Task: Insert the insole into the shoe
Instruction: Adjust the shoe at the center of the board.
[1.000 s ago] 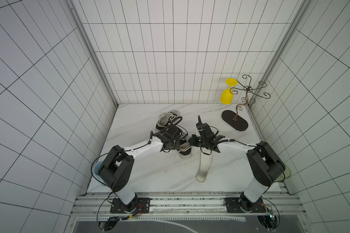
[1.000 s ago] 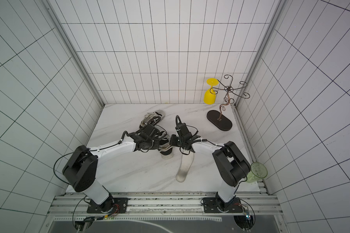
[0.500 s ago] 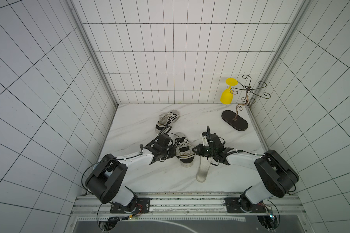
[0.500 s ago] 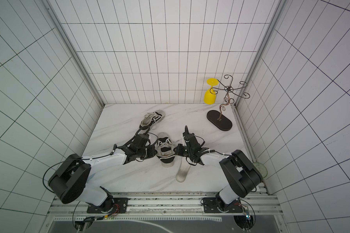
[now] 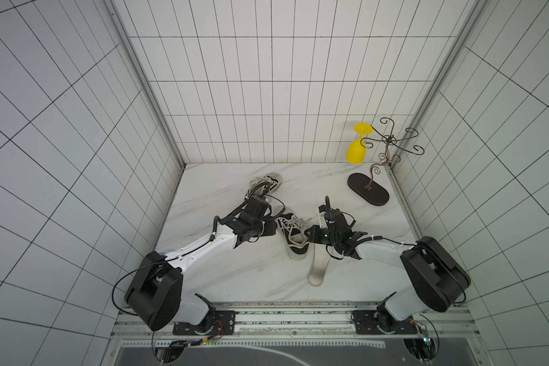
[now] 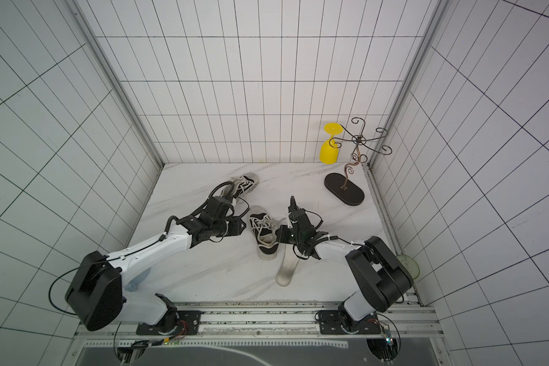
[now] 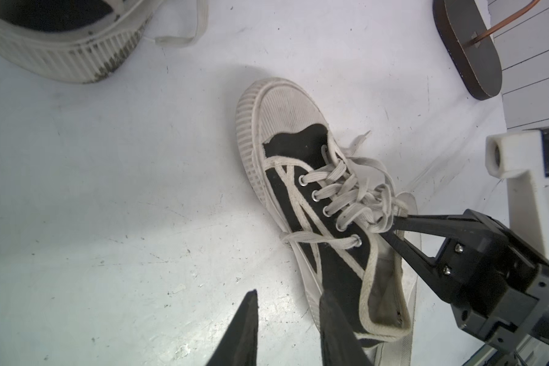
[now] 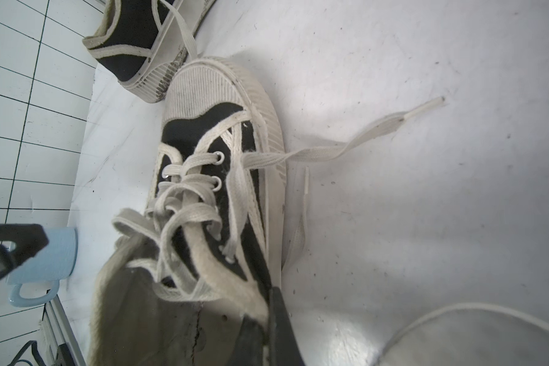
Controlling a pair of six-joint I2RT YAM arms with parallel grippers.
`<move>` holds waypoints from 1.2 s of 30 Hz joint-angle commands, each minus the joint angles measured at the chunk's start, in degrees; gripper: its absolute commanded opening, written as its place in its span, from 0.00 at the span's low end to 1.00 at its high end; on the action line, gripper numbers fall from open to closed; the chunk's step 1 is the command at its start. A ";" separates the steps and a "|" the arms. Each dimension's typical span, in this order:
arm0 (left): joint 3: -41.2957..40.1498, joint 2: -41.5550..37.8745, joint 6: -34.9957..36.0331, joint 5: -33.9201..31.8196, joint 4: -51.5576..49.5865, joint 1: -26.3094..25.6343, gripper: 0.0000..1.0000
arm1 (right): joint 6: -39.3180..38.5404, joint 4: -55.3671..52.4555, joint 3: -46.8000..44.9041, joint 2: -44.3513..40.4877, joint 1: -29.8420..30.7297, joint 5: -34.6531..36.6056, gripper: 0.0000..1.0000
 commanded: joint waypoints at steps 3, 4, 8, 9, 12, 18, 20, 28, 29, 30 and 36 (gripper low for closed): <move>9.51 -0.21 9.71 6.23 0.55 -3.24 0.34 | -2.02 3.12 2.92 -1.29 0.07 2.24 0.00; 10.91 1.13 10.70 7.23 0.83 -4.59 0.34 | -2.17 3.94 2.69 -1.66 0.03 2.05 0.00; 13.75 8.69 15.29 11.95 2.85 -8.25 0.32 | -2.05 6.14 2.84 -1.32 0.05 0.77 0.00; 14.79 10.78 16.62 11.42 1.44 -8.43 0.30 | -1.80 6.63 2.99 -1.05 0.09 0.37 0.00; 15.28 13.65 20.19 9.03 -0.36 -8.73 0.26 | -1.61 8.00 2.98 -0.57 0.03 -0.37 0.00; 16.21 19.17 28.63 5.26 -2.76 -8.69 0.22 | -1.87 9.76 2.34 0.58 0.01 -1.41 0.00; 16.84 20.56 30.17 4.55 -3.19 -8.76 0.25 | -1.82 10.01 2.29 0.93 0.01 -1.72 0.00; 18.19 23.93 33.78 -1.53 -5.12 -9.25 0.35 | -1.96 10.53 2.66 1.47 -0.43 -2.42 0.00; 18.58 24.60 33.85 -2.48 -5.03 -9.36 0.37 | -2.05 10.69 2.77 1.55 -0.45 -2.55 0.00; 18.94 25.25 33.99 -3.82 -4.82 -9.68 0.40 | -2.05 10.78 2.82 1.68 -0.49 -2.72 0.00; 21.23 29.46 35.55 -9.54 -4.93 -11.33 0.46 | -2.22 11.25 3.24 2.76 -0.66 -3.45 0.00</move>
